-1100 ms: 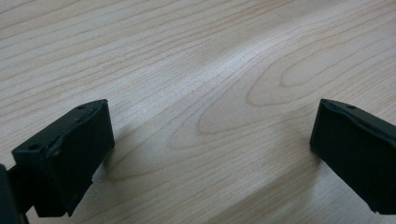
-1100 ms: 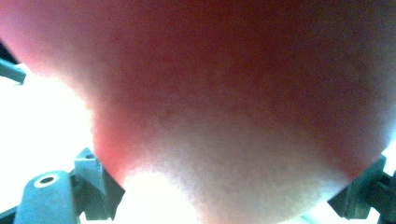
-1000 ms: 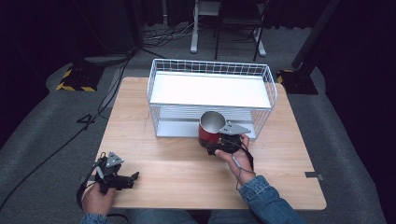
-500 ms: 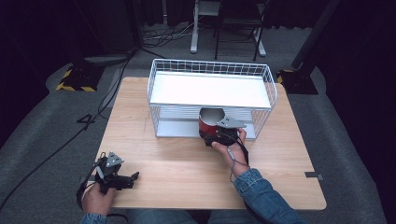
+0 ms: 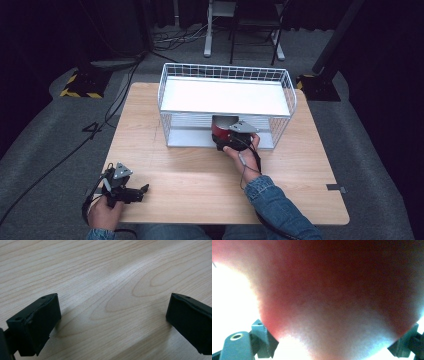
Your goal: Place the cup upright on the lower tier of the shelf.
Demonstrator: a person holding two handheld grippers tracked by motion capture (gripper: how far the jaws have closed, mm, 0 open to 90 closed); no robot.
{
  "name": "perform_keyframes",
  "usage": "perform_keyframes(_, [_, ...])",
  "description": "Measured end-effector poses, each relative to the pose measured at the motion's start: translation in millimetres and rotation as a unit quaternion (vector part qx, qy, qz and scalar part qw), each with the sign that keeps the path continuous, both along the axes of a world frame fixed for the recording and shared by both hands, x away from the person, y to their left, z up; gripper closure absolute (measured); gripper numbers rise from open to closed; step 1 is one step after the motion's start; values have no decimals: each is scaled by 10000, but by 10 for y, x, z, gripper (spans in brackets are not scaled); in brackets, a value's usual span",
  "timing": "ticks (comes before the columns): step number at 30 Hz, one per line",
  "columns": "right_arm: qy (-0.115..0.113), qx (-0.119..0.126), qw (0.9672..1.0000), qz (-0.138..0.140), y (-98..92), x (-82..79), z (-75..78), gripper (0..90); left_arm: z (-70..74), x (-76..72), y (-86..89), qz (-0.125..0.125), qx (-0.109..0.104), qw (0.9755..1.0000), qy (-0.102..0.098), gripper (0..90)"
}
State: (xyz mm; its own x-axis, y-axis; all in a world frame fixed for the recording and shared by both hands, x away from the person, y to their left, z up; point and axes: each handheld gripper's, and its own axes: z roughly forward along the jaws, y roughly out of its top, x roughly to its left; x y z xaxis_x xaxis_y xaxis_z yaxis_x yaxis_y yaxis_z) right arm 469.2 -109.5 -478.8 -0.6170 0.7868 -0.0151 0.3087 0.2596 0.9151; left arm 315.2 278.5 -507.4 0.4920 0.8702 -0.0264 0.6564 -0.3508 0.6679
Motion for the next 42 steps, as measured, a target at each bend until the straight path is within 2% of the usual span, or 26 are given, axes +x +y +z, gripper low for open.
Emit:
perform_keyframes(10, [39,92,9999,-124,6,130,-14,164,0,2,1,-9,3,10000,0,0])
perform_keyframes(17, [217,67,9996,-186,10,209,-54,161,0,2,1,-8,5,10000,0,0])
perform_keyframes(27, [374,155,9990,-178,10,259,-72,153,0,2,0,-8,4,10000,-1,0])
perform_keyframes(31, [369,180,9990,-157,2,264,-81,145,0,2,0,-8,3,10000,-1,0])
perform_keyframes(32, [375,189,9990,-155,0,265,-85,133,0,2,0,-8,3,10000,-1,0])
perform_keyframes(35, [464,260,9983,-237,-14,277,-93,15,0,2,0,-9,3,10000,-1,0])
perform_keyframes(37, [535,373,9976,-221,-27,281,-92,0,0,2,0,-9,4,10000,0,0])
perform_keyframes(38, [507,353,9978,-254,-33,288,-93,0,0,2,0,-8,3,10000,0,0])
perform_keyframes(39, [599,370,9972,-247,-32,286,-93,0,0,2,0,-9,4,10000,0,0])
perform_keyframes(42, [543,269,9978,-260,-48,289,-101,0,0,2,0,-9,3,10000,-1,0])
